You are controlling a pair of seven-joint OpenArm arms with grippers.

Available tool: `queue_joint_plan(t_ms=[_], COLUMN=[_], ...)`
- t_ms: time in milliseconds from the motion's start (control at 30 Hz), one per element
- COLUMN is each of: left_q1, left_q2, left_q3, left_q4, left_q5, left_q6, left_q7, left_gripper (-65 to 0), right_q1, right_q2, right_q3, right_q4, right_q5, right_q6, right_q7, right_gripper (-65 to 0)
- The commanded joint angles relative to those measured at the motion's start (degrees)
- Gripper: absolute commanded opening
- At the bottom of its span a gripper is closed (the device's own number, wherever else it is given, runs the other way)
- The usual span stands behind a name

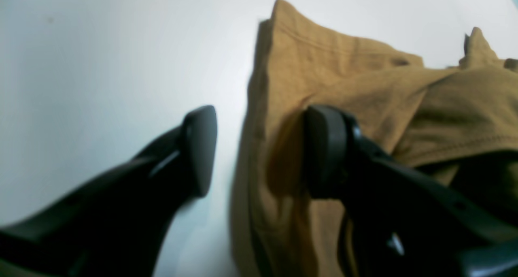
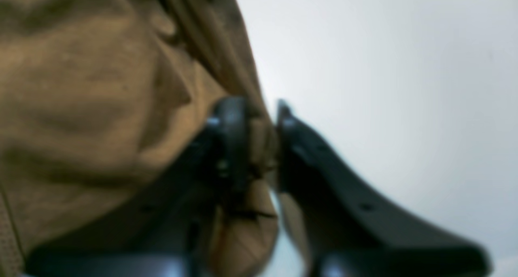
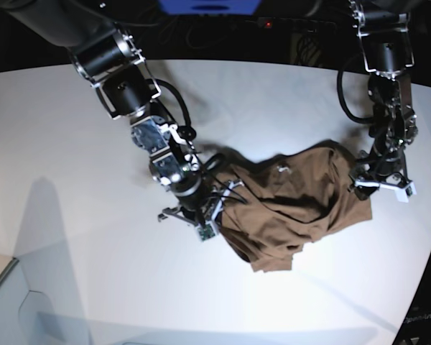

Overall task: Layout the t-shirt on the table in an organized manner, then fold the t-shirt properly
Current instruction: 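Reach the right gripper to the shirt edge and grasp it, then lift the shirt with both grippers and lay it flatter on the table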

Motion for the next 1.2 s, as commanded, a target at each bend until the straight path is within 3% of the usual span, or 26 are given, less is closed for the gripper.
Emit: queue_joint_plan(t_ms=[0, 333, 633, 800, 933, 1033, 1167], left_q1=[-0.4, 1.2, 6.6, 10.3, 10.9, 8.6, 3.5], left_q2=[-0.7, -0.3, 0.0, 1.2, 1.5, 3.0, 5.1], left_q3=[-0.2, -0.4, -0.6, -0.8, -0.4, -0.1, 4.1], left_q4=[0.6, 1.7, 9.3, 16.9, 21.5, 21.0, 15.0], left_q5=[0.0, -0.5, -0.6, -1.0, -6.2, -9.5, -8.0], left_q6=[0.1, 0.1, 0.1, 0.1, 0.1, 0.1, 0.1], left_q7=[1.0, 1.0, 1.0, 0.9, 0.9, 1.0, 1.0], left_gripper=[-31.3, -31.3, -31.3, -31.3, -31.3, -31.3, -31.3], right_q1=[1.1, -13.3, -27.7, -36.9, -41.6, -44.2, -45.4], right_q2=[-0.3, 0.7, 1.1, 1.2, 1.3, 1.2, 1.2], right_q3=[0.4, 15.2, 27.5, 29.8, 29.9, 29.9, 30.0], right_q4=[2.3, 34.0, 57.6, 62.9, 61.0, 60.7, 60.8], right_q5=[0.2, -0.3, 0.1, 0.1, 0.1, 0.1, 0.1], right_q6=[-0.2, -0.1, -0.1, -0.1, 0.0, 0.0, 0.0], right_q7=[1.6, 0.6, -2.7, -2.5, -2.5, -2.5, -2.5], right_gripper=[-65.0, -65.0, -65.0, -65.0, -65.0, -65.0, -65.0])
